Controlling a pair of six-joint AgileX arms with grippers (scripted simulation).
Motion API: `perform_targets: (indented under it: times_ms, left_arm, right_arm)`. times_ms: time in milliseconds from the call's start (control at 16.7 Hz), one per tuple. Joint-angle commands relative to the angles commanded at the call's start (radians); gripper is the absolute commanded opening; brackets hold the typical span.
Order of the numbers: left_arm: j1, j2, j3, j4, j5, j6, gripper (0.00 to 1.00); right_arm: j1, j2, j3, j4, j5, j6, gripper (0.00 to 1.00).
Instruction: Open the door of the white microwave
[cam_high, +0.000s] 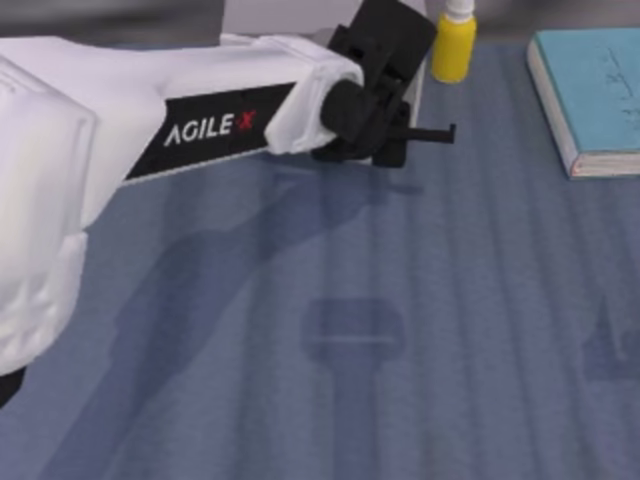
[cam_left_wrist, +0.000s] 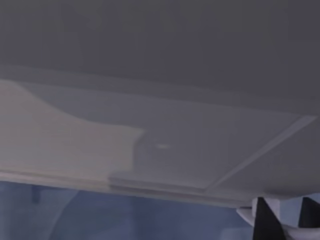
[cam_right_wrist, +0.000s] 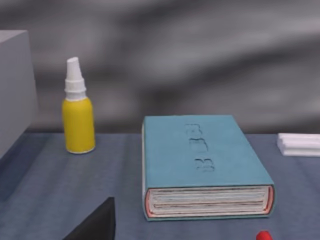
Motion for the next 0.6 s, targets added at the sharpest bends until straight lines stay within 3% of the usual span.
perform_targets:
  times_ms: [600]
  left_arm:
    - [-0.009, 0.006, -0.001, 0.000, 0.007, -0.005, 0.00]
  right_arm:
    - [0.000, 0.000, 0.000, 0.000, 0.000, 0.000, 1.00]
